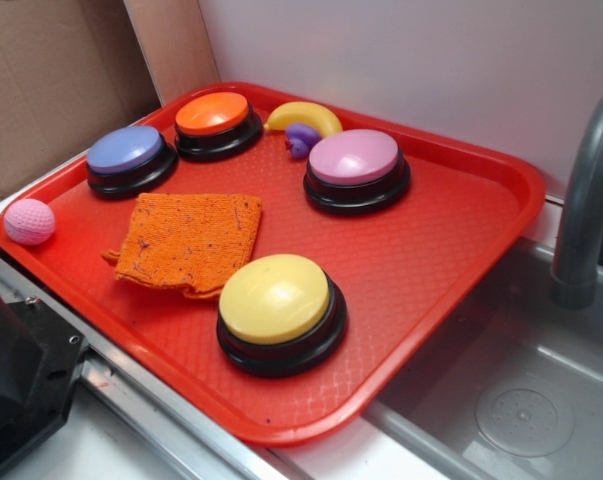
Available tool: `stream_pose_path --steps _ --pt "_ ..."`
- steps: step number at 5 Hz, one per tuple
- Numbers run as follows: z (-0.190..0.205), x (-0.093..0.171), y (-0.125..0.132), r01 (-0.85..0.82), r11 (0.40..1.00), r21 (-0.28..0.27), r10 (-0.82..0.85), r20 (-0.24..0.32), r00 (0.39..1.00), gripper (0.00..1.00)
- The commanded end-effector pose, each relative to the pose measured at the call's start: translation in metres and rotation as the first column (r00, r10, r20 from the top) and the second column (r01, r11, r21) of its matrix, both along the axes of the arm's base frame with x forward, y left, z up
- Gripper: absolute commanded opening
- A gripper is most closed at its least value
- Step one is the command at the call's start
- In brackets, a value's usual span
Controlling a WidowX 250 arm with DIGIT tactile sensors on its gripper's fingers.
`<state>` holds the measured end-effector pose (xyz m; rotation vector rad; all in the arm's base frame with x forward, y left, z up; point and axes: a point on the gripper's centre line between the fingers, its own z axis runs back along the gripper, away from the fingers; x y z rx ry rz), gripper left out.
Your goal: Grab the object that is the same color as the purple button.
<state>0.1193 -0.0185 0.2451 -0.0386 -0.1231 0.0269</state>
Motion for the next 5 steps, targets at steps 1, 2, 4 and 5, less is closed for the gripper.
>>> stream_pose_path --steps 1,2,4,5 --pt "0.000 0.000 0.000 0.000 1.000 0.000 0.000 0.000 1.000 1.00" --pt "-0.010 0.031 0.003 -0.210 0.976 -0.066 0.213 0.042 0.976 1.00" --pt "-0.042 0.087 0.027 -0.609 0.777 -0.156 0.628 0.146 0.764 1.00" --pt "-0.086 0.133 0.054 -0.771 0.602 -0.206 0.798 0.180 0.575 1.00"
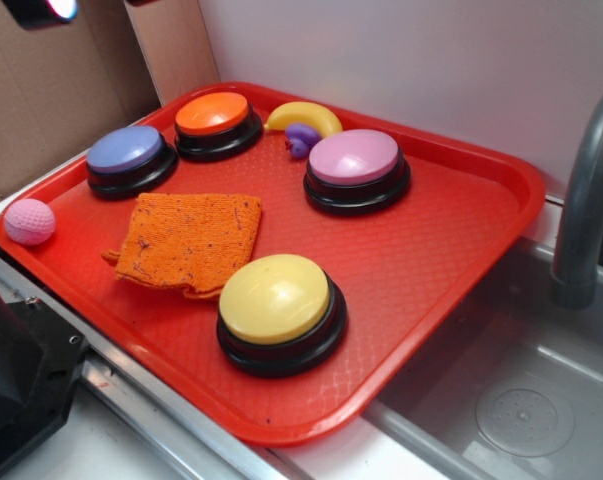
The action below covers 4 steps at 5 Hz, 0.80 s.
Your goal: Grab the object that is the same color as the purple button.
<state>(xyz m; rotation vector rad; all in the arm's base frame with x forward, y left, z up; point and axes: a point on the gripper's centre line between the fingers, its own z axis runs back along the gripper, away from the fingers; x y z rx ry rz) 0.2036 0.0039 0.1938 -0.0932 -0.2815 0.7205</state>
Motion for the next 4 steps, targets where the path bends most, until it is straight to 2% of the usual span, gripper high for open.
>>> stream_pose_path --steps 1,2,3,4 --pt "-0.066 0.092 0.044 -0.331 0.943 -0.028 0.332 0.115 0.936 1.00" --pt "-0.102 0.124 0.056 -0.414 0.910 -0.017 0.413 0.110 0.904 1.00" --pt "-0.124 0.142 0.060 -0.404 0.914 -0.039 0.406 0.052 0.912 1.00" --pt "-0.132 0.147 0.058 -0.375 0.927 -0.010 0.374 0.063 0.925 1.00"
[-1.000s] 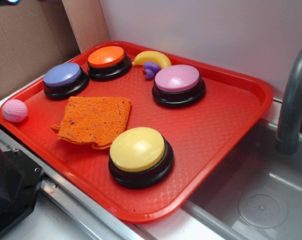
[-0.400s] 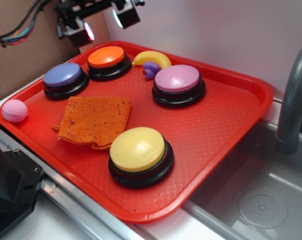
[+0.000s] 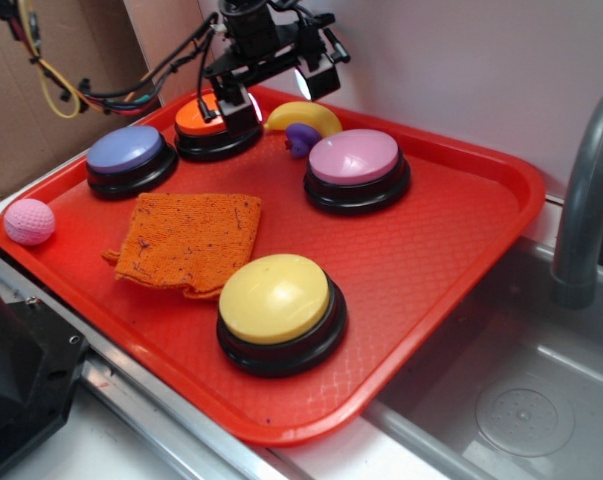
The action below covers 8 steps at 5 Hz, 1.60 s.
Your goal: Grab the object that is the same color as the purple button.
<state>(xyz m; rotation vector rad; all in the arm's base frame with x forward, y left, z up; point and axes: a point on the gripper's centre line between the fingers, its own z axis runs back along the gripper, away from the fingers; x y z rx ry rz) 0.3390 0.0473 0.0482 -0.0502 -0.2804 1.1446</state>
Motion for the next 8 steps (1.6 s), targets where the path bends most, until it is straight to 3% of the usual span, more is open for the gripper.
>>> stream_pose_path --steps 1,3,6,7,8 --pt "0.006 0.010 0.007 0.082 0.995 0.055 -0.085 0.067 0.994 1.00" --pt "0.012 -0.001 -0.022 0.189 0.981 0.034 -0.191 0.118 0.974 1.00" --pt "0.004 -0.002 -0.017 0.170 0.985 0.037 -0.173 0.105 0.979 1.00" --pt "-0.001 0.001 -0.010 0.140 0.989 0.046 -0.144 0.093 0.985 0.91" --pt "-0.001 0.005 -0.007 0.136 0.989 0.056 -0.141 0.096 0.985 0.00"
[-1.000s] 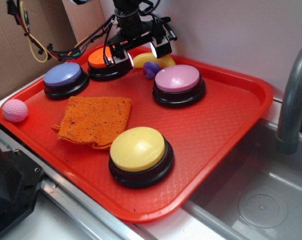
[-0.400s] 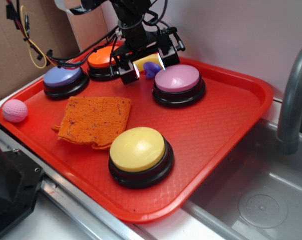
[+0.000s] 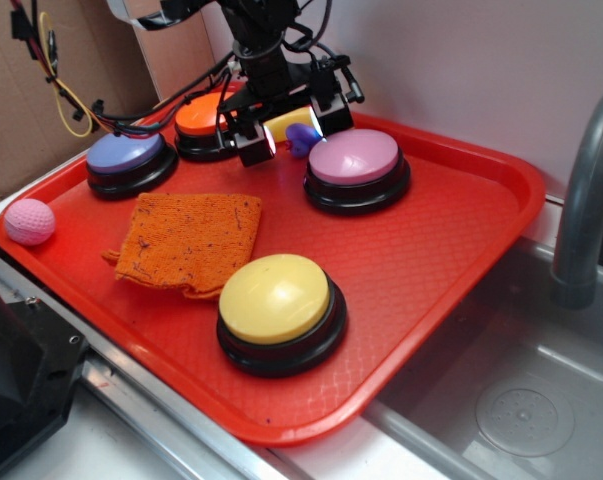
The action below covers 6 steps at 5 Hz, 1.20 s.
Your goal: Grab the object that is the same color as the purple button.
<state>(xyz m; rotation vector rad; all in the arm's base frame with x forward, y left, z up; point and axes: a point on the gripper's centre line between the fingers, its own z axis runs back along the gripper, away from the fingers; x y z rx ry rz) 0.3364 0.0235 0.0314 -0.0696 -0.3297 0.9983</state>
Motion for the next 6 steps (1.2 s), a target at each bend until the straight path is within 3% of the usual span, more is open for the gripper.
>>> stream_pose_path --steps 1,2,3,4,5,6 --pt "0.015 0.010 0.020 -0.006 1.000 0.010 0.005 0.052 0.999 0.00" --pt "0.017 0.009 0.019 0.000 1.000 0.010 -0.001 0.050 0.999 0.00" --pt "0.047 -0.002 0.027 0.029 1.000 0.009 -0.030 0.029 0.999 0.00" --pt "0.097 -0.012 0.033 0.203 0.979 -0.008 -0.203 0.008 0.979 0.00" --pt "0.146 -0.027 0.030 0.437 0.899 -0.028 -0.435 -0.173 0.883 0.00" --pt "0.194 -0.067 0.024 0.649 0.761 -0.006 -0.648 -0.065 0.759 0.00"
